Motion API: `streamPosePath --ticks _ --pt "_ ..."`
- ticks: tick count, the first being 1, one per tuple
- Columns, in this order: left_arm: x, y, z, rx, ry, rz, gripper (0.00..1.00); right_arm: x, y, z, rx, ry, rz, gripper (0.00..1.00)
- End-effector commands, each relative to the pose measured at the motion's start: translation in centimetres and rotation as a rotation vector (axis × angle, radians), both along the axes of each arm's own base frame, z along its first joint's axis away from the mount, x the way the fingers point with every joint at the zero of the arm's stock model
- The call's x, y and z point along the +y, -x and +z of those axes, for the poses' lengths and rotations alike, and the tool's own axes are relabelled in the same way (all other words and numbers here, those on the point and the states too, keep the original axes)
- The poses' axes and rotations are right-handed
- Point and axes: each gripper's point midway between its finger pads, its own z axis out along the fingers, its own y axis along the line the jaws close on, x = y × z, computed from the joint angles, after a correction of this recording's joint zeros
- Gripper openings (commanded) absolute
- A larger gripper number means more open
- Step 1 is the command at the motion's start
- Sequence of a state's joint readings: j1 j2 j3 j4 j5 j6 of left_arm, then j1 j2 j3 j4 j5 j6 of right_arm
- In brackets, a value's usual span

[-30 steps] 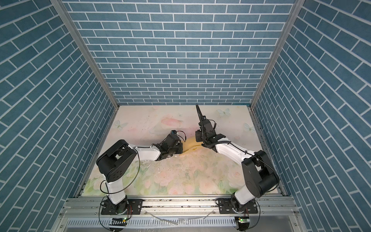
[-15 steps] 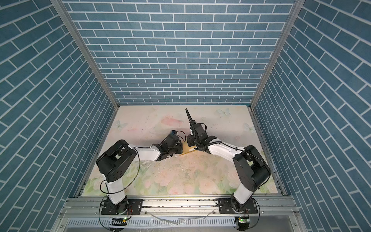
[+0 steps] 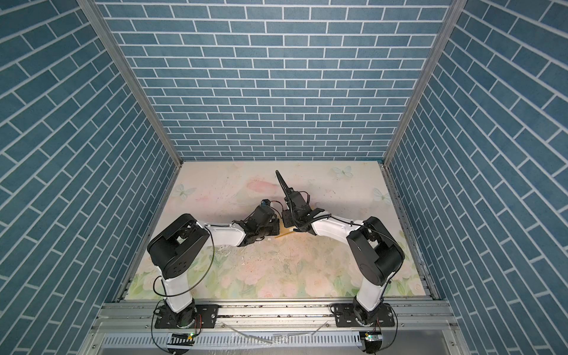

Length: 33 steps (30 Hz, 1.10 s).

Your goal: Place the letter into the envelope and seal it

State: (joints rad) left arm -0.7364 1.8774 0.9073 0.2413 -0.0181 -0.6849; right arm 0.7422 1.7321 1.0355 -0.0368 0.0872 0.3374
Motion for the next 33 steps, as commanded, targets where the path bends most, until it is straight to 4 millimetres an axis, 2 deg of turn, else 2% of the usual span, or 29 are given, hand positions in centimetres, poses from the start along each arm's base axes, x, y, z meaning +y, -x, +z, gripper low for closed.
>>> streamPosePath --ticks 1,6,15,24,27,30,33 --pt "5.7 4.0 -6.1 0.189 -0.233 0.042 0.00 -1.7 -0.9 0.0 -0.043 0.132 -0.018 0.00" --pt "5.7 3.9 -6.1 0.189 -0.234 0.045 0.00 -3.9 -1.1 -0.5 -0.069 0.241 -0.052 0.00" --pt "6.0 4.1 -6.5 0.194 -0.246 0.051 0.00 -6.5 -1.9 -1.0 -0.071 0.293 -0.124 0.00" --pt "6.1 4.1 -6.2 0.188 -0.248 0.051 0.00 -11.7 -2.0 -2.3 -0.033 0.354 -0.244 0.00" --pt "6.2 4.1 -6.2 0.186 -0.248 0.053 0.00 -12.9 -2.0 -2.5 -0.023 0.366 -0.277 0.00" --pt "6.2 4.2 -6.1 0.184 -0.247 0.053 0.00 -13.0 -2.1 -2.7 -0.014 0.367 -0.282 0.00" --pt "6.2 4.1 -6.1 0.183 -0.244 0.052 0.00 -11.7 -2.4 -2.1 -0.008 0.300 -0.267 0.00"
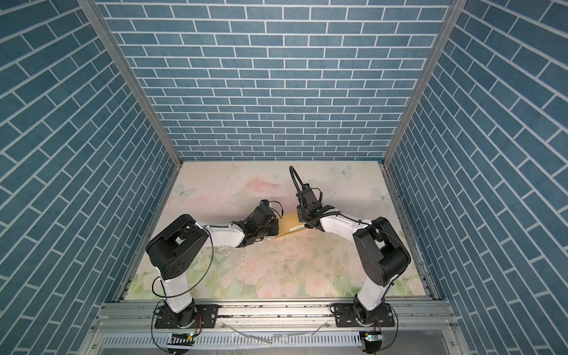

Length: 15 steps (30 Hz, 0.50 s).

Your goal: Place the letter into the envelope and seal it

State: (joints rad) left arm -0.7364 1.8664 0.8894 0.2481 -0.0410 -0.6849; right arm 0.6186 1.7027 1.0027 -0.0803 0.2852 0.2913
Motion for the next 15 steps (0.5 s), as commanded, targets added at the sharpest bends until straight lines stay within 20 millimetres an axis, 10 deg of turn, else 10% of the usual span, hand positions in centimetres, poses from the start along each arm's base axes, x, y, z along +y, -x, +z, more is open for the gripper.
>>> streamPosePath --ticks 1,9,15 --pt "5.6 4.1 -6.1 0.195 -0.231 0.039 0.00 -2.8 1.1 -1.1 0.062 0.074 -0.055 0.00" --pt "5.4 4.1 -6.2 0.201 -0.220 0.037 0.00 1.8 0.8 8.0 -0.150 -0.321 0.055 0.00" --pt "5.2 4.0 -6.1 0.197 -0.217 0.035 0.00 4.6 0.9 6.8 -0.084 -0.369 0.123 0.00"
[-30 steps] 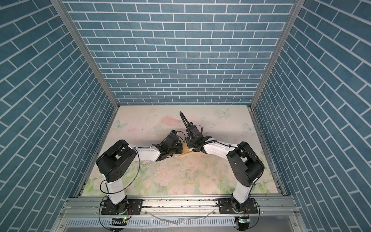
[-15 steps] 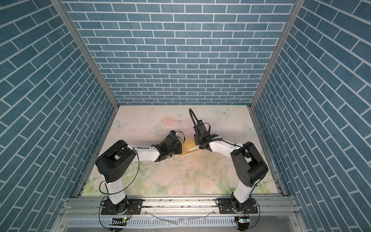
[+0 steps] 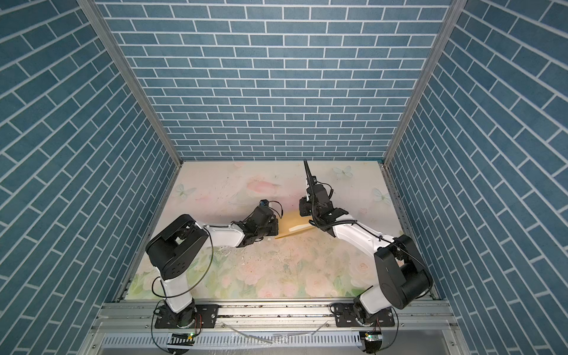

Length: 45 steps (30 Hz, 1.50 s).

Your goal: Place the letter into the envelope and seal it

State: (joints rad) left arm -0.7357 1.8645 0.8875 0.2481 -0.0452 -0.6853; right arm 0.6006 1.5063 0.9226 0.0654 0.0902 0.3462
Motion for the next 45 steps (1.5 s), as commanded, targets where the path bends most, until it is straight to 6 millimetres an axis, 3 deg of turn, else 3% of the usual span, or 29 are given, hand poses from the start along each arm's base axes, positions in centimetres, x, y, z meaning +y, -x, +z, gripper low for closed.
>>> streamPosePath --ticks 1,9,15,21,30,45 --pt "5.1 3.9 -6.0 0.198 -0.214 0.033 0.00 2.8 0.2 -0.8 0.050 -0.062 0.058 0.00" --pt "5.0 3.9 -6.3 0.201 -0.209 0.031 0.00 6.5 1.1 -3.5 0.103 -0.008 0.133 0.00" --pt "5.0 4.0 -6.3 0.202 -0.209 0.030 0.00 7.1 1.3 -5.4 0.124 0.058 0.146 0.00" --pt "5.0 4.0 -6.4 0.202 -0.210 0.032 0.00 4.9 1.3 -7.1 0.126 0.211 0.111 0.00" --pt "5.1 4.1 -6.4 0.205 -0.213 0.034 0.00 1.3 0.9 -7.9 0.108 0.396 0.036 0.00" --pt "5.1 4.1 -6.2 0.207 -0.214 0.035 0.00 -5.4 0.2 -9.6 0.164 0.505 -0.190 0.00"
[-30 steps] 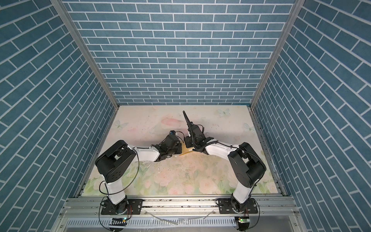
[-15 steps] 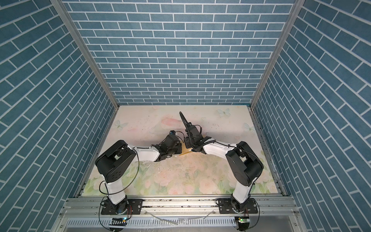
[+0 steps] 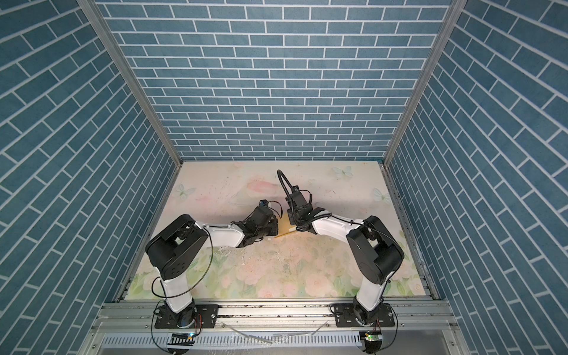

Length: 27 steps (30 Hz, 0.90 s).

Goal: Place the letter into the envelope and seal it
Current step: 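Lift the glue stick away from the envelope with the right gripper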

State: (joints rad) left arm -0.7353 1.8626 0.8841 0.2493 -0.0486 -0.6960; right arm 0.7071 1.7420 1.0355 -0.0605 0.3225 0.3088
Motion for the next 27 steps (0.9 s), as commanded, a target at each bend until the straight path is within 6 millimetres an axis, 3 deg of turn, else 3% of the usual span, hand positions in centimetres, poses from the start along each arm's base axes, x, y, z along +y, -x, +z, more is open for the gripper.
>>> streamPosePath --ticks 1,4,10,13,16,19,23,27 --pt "5.1 4.1 -6.2 0.204 -0.220 0.026 0.00 -6.8 0.4 -2.6 0.058 0.213 -0.156 0.00" --pt "5.3 4.1 -6.1 0.196 -0.222 0.033 0.00 -7.0 0.3 -2.8 0.064 0.204 -0.166 0.00" --pt "5.3 4.2 -6.0 0.194 -0.214 0.036 0.00 -4.9 -0.4 -1.7 0.064 0.111 -0.126 0.00" --pt "5.2 4.0 -5.7 0.187 -0.211 0.036 0.00 -3.4 -0.8 1.2 0.011 0.001 -0.090 0.00" --pt "5.3 4.0 -5.6 0.185 -0.211 0.036 0.00 -2.3 -0.7 5.3 -0.085 -0.127 -0.047 0.00" --pt "5.3 4.1 -5.8 0.187 -0.214 0.036 0.00 -2.5 -0.4 8.8 -0.173 -0.210 -0.034 0.00" --pt "5.1 4.1 -5.6 0.182 -0.220 0.026 0.00 -3.2 0.2 11.1 -0.226 -0.274 -0.019 0.00" --pt "4.0 3.5 -3.9 0.147 -0.180 0.007 0.00 -2.9 1.2 13.2 -0.275 -0.360 0.030 0.00"
